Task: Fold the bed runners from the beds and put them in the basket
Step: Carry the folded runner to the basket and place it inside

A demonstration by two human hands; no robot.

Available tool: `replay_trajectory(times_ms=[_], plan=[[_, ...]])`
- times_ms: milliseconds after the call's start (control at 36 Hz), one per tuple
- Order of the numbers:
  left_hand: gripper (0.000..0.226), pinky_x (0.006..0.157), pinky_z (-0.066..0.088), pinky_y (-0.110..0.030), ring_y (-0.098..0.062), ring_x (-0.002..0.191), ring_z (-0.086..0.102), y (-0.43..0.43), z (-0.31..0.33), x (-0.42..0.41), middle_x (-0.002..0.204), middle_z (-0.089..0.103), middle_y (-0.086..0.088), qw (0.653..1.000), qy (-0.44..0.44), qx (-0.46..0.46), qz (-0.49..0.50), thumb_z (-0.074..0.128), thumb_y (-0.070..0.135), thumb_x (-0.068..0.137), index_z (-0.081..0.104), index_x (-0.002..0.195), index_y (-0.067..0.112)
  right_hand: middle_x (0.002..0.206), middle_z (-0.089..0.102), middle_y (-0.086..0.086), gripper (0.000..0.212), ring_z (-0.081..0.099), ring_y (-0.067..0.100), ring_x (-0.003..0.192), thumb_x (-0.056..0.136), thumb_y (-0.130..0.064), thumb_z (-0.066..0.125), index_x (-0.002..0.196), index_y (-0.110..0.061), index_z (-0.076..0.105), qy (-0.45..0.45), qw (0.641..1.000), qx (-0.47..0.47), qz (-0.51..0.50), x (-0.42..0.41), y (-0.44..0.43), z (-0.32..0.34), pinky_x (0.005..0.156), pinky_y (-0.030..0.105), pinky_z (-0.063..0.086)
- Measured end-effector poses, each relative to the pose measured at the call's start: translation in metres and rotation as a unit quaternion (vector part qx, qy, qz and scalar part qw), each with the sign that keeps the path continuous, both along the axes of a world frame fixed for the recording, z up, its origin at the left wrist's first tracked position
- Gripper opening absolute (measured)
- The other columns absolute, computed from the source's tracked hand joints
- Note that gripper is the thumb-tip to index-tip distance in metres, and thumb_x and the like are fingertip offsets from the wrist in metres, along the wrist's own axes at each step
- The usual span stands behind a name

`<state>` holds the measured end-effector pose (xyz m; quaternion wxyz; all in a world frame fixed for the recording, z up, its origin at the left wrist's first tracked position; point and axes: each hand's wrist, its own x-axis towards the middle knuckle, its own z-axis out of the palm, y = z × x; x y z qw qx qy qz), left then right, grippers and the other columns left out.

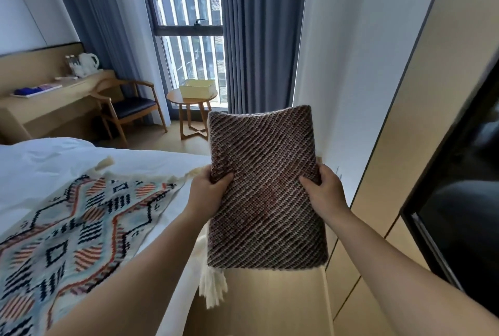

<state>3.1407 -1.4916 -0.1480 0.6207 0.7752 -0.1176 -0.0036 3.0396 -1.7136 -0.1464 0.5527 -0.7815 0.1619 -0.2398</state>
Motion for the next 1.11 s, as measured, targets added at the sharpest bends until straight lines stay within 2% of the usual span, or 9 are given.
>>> replay_trajectory(times_ms=[250, 361, 500, 611, 750, 861, 945, 1028, 1111], plan=[[0.026, 0.087, 0.054, -0.035, -0.013, 0.092, 0.067, -0.057, -0.016, 0.149, 0.100, 0.071, 0.005, 0.999, 0.006, -0.025, -0.023, 0.071, 0.023, 0.085, 0.066, 0.110, 0.017, 0.106, 0.061, -0.007, 0.032, 0.058, 0.011, 0.098, 0.091, -0.017, 0.061, 0.123, -0.017, 0.059, 0.010, 0.999, -0.038, -0.026, 0.140, -0.056, -0.008, 0.083, 0.023, 0.042], [0.023, 0.086, 0.055, -0.037, -0.014, 0.091, 0.068, -0.080, -0.012, 0.224, 0.099, 0.072, 0.004, 0.999, 0.007, -0.029, -0.039, 0.071, 0.023, 0.084, 0.066, 0.106, 0.018, 0.090, 0.059, -0.023, 0.021, 0.061, 0.011, 0.089, 0.088, -0.031, 0.062, 0.109, -0.030, 0.061, 0.030, 0.994, -0.084, -0.060, 0.215, -0.085, -0.007, 0.079, 0.030, 0.048], [0.031, 0.089, 0.055, -0.039, -0.015, 0.095, 0.067, -0.104, -0.001, 0.318, 0.103, 0.071, 0.003, 0.998, 0.008, -0.018, -0.056, 0.071, 0.028, 0.084, 0.065, 0.112, 0.015, 0.089, 0.056, -0.027, 0.026, 0.059, 0.007, 0.087, 0.088, -0.035, 0.061, 0.114, -0.030, 0.059, 0.032, 0.993, -0.088, -0.079, 0.294, -0.108, -0.002, 0.079, 0.030, 0.047], [0.027, 0.087, 0.056, -0.035, -0.013, 0.094, 0.067, -0.127, 0.000, 0.368, 0.102, 0.071, 0.004, 0.997, 0.013, -0.027, -0.070, 0.070, 0.024, 0.085, 0.064, 0.110, 0.016, 0.093, 0.058, -0.024, 0.028, 0.060, 0.009, 0.090, 0.089, -0.035, 0.061, 0.115, -0.028, 0.058, 0.038, 0.993, -0.077, -0.083, 0.346, -0.128, -0.006, 0.081, 0.030, 0.048], [0.020, 0.086, 0.055, -0.035, -0.014, 0.093, 0.068, -0.156, -0.003, 0.432, 0.100, 0.071, 0.004, 0.997, 0.014, -0.026, -0.069, 0.070, 0.022, 0.086, 0.065, 0.105, 0.020, 0.099, 0.059, -0.011, 0.025, 0.056, 0.008, 0.090, 0.092, -0.022, 0.061, 0.116, -0.015, 0.059, 0.023, 0.996, -0.047, -0.067, 0.414, -0.153, -0.007, 0.070, 0.012, 0.039], [0.013, 0.084, 0.056, -0.035, -0.013, 0.090, 0.069, -0.183, -0.012, 0.486, 0.096, 0.072, 0.005, 0.999, 0.008, -0.019, -0.049, 0.071, 0.021, 0.084, 0.066, 0.096, 0.024, 0.100, 0.060, -0.008, 0.022, 0.056, 0.010, 0.089, 0.092, -0.022, 0.061, 0.113, -0.015, 0.059, 0.019, 0.998, -0.042, -0.049, 0.474, -0.182, -0.013, 0.074, 0.020, 0.041], [0.024, 0.081, 0.057, -0.031, -0.011, 0.089, 0.069, -0.202, -0.020, 0.528, 0.098, 0.072, 0.005, 0.999, -0.002, -0.002, -0.035, 0.071, 0.023, 0.085, 0.066, 0.107, 0.015, 0.099, 0.060, -0.007, 0.021, 0.055, 0.006, 0.086, 0.092, -0.021, 0.062, 0.112, -0.014, 0.060, 0.015, 0.999, -0.036, -0.032, 0.522, -0.205, -0.020, 0.078, 0.024, 0.041], [0.029, 0.071, 0.050, -0.015, -0.003, 0.088, 0.065, -0.225, -0.020, 0.568, 0.099, 0.069, 0.009, 1.000, -0.016, 0.018, -0.003, 0.070, 0.025, 0.085, 0.064, 0.112, 0.016, 0.096, 0.059, -0.011, 0.021, 0.053, -0.004, 0.082, 0.091, -0.021, 0.063, 0.111, -0.015, 0.059, 0.010, 1.000, -0.029, -0.003, 0.575, -0.232, -0.024, 0.079, 0.023, 0.043], [0.031, 0.074, 0.050, -0.018, -0.006, 0.091, 0.064, -0.250, -0.017, 0.610, 0.102, 0.069, 0.007, 0.999, -0.017, 0.030, 0.034, 0.070, 0.027, 0.084, 0.064, 0.114, 0.018, 0.101, 0.062, -0.008, 0.023, 0.056, 0.001, 0.087, 0.091, -0.022, 0.063, 0.113, -0.015, 0.059, 0.011, 0.999, -0.024, 0.027, 0.628, -0.262, -0.022, 0.081, 0.023, 0.045]])
